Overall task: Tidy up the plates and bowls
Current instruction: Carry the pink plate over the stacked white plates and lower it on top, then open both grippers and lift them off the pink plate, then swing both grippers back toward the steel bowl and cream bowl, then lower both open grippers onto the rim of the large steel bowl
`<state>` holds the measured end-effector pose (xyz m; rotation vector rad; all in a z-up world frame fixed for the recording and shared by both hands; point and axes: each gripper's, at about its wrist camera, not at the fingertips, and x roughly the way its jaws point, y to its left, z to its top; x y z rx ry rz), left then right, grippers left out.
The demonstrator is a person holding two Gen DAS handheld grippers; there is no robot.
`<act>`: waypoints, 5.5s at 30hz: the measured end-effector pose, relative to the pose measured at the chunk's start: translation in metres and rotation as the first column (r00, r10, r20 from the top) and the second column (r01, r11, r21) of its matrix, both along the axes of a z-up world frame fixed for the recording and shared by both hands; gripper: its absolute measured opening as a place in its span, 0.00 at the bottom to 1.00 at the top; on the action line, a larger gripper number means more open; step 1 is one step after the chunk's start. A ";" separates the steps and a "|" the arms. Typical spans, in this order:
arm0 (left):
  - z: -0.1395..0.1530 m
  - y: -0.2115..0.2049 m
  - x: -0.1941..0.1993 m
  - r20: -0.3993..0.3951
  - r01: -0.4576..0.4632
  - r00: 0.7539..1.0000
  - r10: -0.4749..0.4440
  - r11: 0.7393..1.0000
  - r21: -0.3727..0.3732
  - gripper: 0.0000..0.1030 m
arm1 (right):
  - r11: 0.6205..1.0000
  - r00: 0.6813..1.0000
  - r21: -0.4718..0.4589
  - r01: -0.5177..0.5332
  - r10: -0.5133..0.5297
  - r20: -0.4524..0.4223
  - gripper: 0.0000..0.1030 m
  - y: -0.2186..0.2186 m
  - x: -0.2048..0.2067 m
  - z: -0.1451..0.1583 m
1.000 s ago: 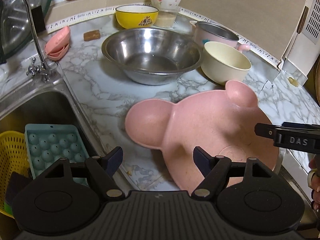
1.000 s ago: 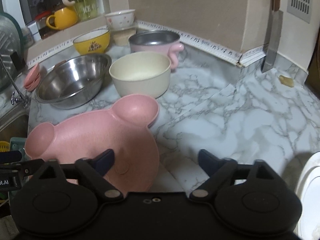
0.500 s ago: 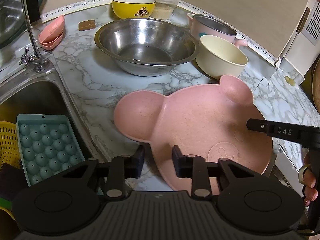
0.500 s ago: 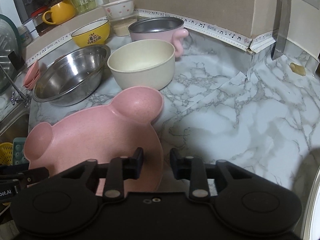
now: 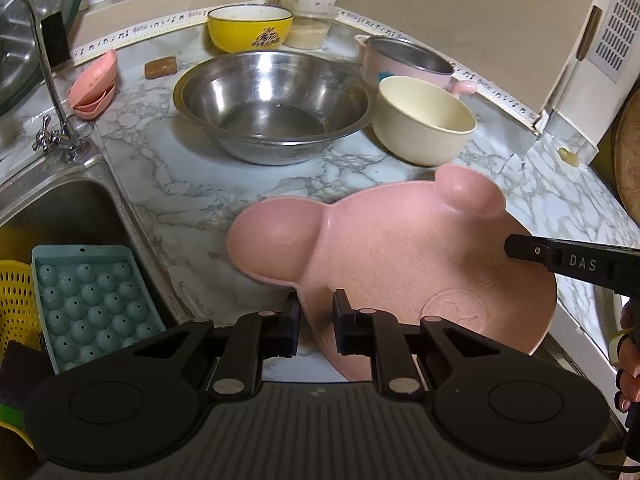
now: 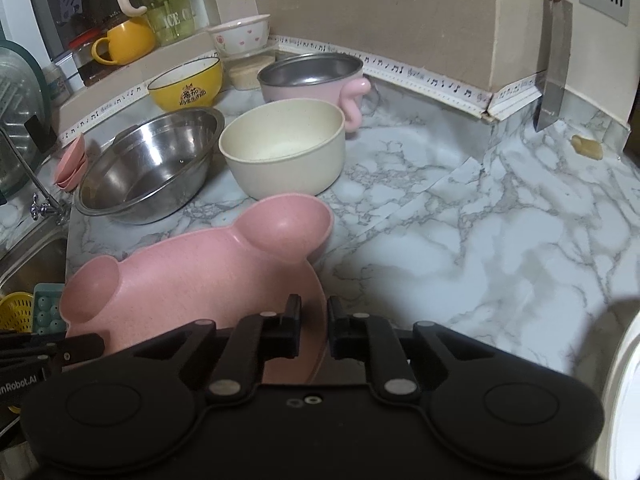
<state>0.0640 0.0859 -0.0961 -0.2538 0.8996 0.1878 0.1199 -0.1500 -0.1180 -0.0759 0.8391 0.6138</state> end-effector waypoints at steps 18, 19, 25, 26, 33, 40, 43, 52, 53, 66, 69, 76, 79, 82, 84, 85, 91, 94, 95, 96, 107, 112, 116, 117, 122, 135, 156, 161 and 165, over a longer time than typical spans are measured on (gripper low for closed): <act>0.042 -0.073 0.015 0.107 0.221 0.969 -0.221 0.975 0.017 0.15 | 0.992 0.990 0.056 0.114 -0.118 0.074 0.10 -0.103 -0.028 0.046; 0.044 -0.080 0.018 0.111 0.237 0.965 -0.237 0.971 0.012 0.15 | 0.990 0.988 0.057 0.129 -0.133 0.079 0.11 -0.112 -0.029 0.049; 0.054 -0.131 0.034 0.141 0.358 0.923 -0.358 0.933 0.029 0.15 | 0.969 0.965 0.070 0.236 -0.242 0.097 0.11 -0.166 -0.037 0.059; 0.054 -0.140 0.037 0.143 0.376 0.915 -0.377 0.926 0.033 0.15 | 0.964 0.960 0.070 0.256 -0.262 0.103 0.11 -0.175 -0.039 0.059; 0.055 -0.208 0.057 0.147 0.499 0.852 -0.503 0.864 0.067 0.15 | 0.913 0.909 0.084 0.398 -0.405 0.100 0.11 -0.237 -0.047 0.054; 0.048 -0.263 0.076 0.125 0.577 0.802 -0.584 0.812 0.092 0.15 | 0.861 0.859 0.091 0.501 -0.507 0.069 0.11 -0.286 -0.052 0.041; 0.045 -0.280 0.080 0.115 0.597 0.788 -0.605 0.797 0.098 0.15 | 0.844 0.843 0.089 0.528 -0.534 0.061 0.11 -0.301 -0.053 0.035; 0.026 -0.313 0.095 0.083 0.635 0.761 -0.643 0.765 0.105 0.15 | 0.823 0.822 0.071 0.564 -0.568 0.043 0.11 -0.329 -0.047 0.017; 0.024 -0.314 0.097 0.079 0.637 0.760 -0.645 0.763 0.104 0.15 | 0.822 0.822 0.069 0.565 -0.568 0.040 0.11 -0.331 -0.046 0.014; 0.010 -0.319 0.107 0.054 0.632 0.764 -0.642 0.763 0.136 0.15 | 0.825 0.826 0.056 0.562 -0.563 0.005 0.12 -0.332 -0.030 -0.007; 0.007 -0.317 0.111 0.047 0.628 0.769 -0.637 0.768 0.128 0.15 | 0.828 0.828 0.052 0.559 -0.560 0.006 0.12 -0.330 -0.027 -0.010; 0.003 -0.318 0.114 0.048 0.624 0.770 -0.637 0.766 0.155 0.15 | 0.831 0.830 0.029 0.556 -0.557 0.030 0.13 -0.324 -0.020 -0.012; 0.003 -0.319 0.114 0.047 0.626 0.767 -0.640 0.762 0.163 0.15 | 0.830 0.829 0.014 0.557 -0.557 0.048 0.14 -0.320 -0.018 -0.013; 0.002 -0.320 0.115 0.043 0.628 0.765 -0.643 0.759 0.170 0.15 | 0.833 0.831 -0.012 0.553 -0.551 0.069 0.19 -0.315 -0.017 -0.013; 0.002 -0.320 0.115 0.042 0.629 0.764 -0.644 0.758 0.173 0.15 | 0.832 0.831 -0.033 0.554 -0.550 0.079 0.21 -0.312 -0.015 -0.013; 0.002 -0.320 0.116 0.039 0.631 0.763 -0.645 0.756 0.173 0.15 | 0.830 0.830 -0.044 0.556 -0.551 0.086 0.21 -0.311 -0.015 -0.013; 0.004 -0.317 0.114 0.046 0.634 0.760 -0.648 0.756 0.162 0.15 | 0.823 0.824 -0.052 0.566 -0.561 0.083 0.29 -0.311 -0.016 -0.011; 0.007 -0.314 0.110 0.048 0.638 0.757 -0.651 0.754 0.157 0.15 | 0.825 0.824 -0.043 0.564 -0.559 0.090 0.35 -0.311 -0.020 -0.006; 0.008 -0.313 0.109 0.049 0.640 0.756 -0.653 0.752 0.155 0.15 | 0.826 0.825 -0.040 0.563 -0.558 0.094 0.36 -0.311 -0.022 -0.005; 0.010 -0.312 0.107 0.053 0.642 0.754 -0.655 0.751 0.155 0.15 | 0.827 0.826 -0.037 0.561 -0.556 0.098 0.39 -0.310 -0.024 -0.002; 0.033 -0.294 0.081 0.116 0.642 0.743 -0.659 0.751 0.158 0.38 | 0.855 0.845 0.010 0.519 -0.515 0.145 0.56 -0.291 -0.047 0.022; 0.047 -0.275 0.069 0.153 0.620 0.753 -0.640 0.768 0.162 0.45 | 0.871 0.855 0.032 0.490 -0.487 0.175 0.64 -0.275 -0.056 0.036; 0.058 -0.253 0.062 0.169 0.587 0.776 -0.607 0.794 0.159 0.47 | 0.887 0.864 0.052 0.460 -0.460 0.206 0.75 -0.258 -0.062 0.049; 0.061 -0.247 0.060 0.177 0.575 0.783 -0.597 0.802 0.162 0.52 | 0.892 0.867 0.057 0.448 -0.449 0.214 0.78 -0.253 -0.063 0.053; 0.076 -0.212 0.050 0.224 0.513 0.812 -0.540 0.842 0.167 0.64 | 0.920 0.883 0.071 0.386 -0.391 0.261 0.92 -0.223 -0.069 0.071; 0.094 -0.104 0.034 0.269 0.308 0.898 -0.348 0.934 0.178 0.76 | 0.973 0.927 0.101 0.210 -0.231 0.295 1.00 -0.122 -0.062 0.096; 0.077 0.086 0.085 0.171 0.001 0.984 -0.048 0.965 0.263 0.76 | 0.994 0.987 0.045 0.097 -0.102 0.124 0.99 0.069 -0.011 0.074; 0.064 0.117 0.112 0.141 -0.042 0.990 0.003 0.961 0.273 0.76 | 0.994 0.993 0.049 0.101 -0.104 0.059 0.97 0.098 0.004 0.060; 0.052 0.134 0.134 0.127 -0.059 0.992 0.022 0.954 0.295 0.76 | 0.994 0.994 0.027 0.105 -0.105 0.037 0.95 0.120 0.016 0.050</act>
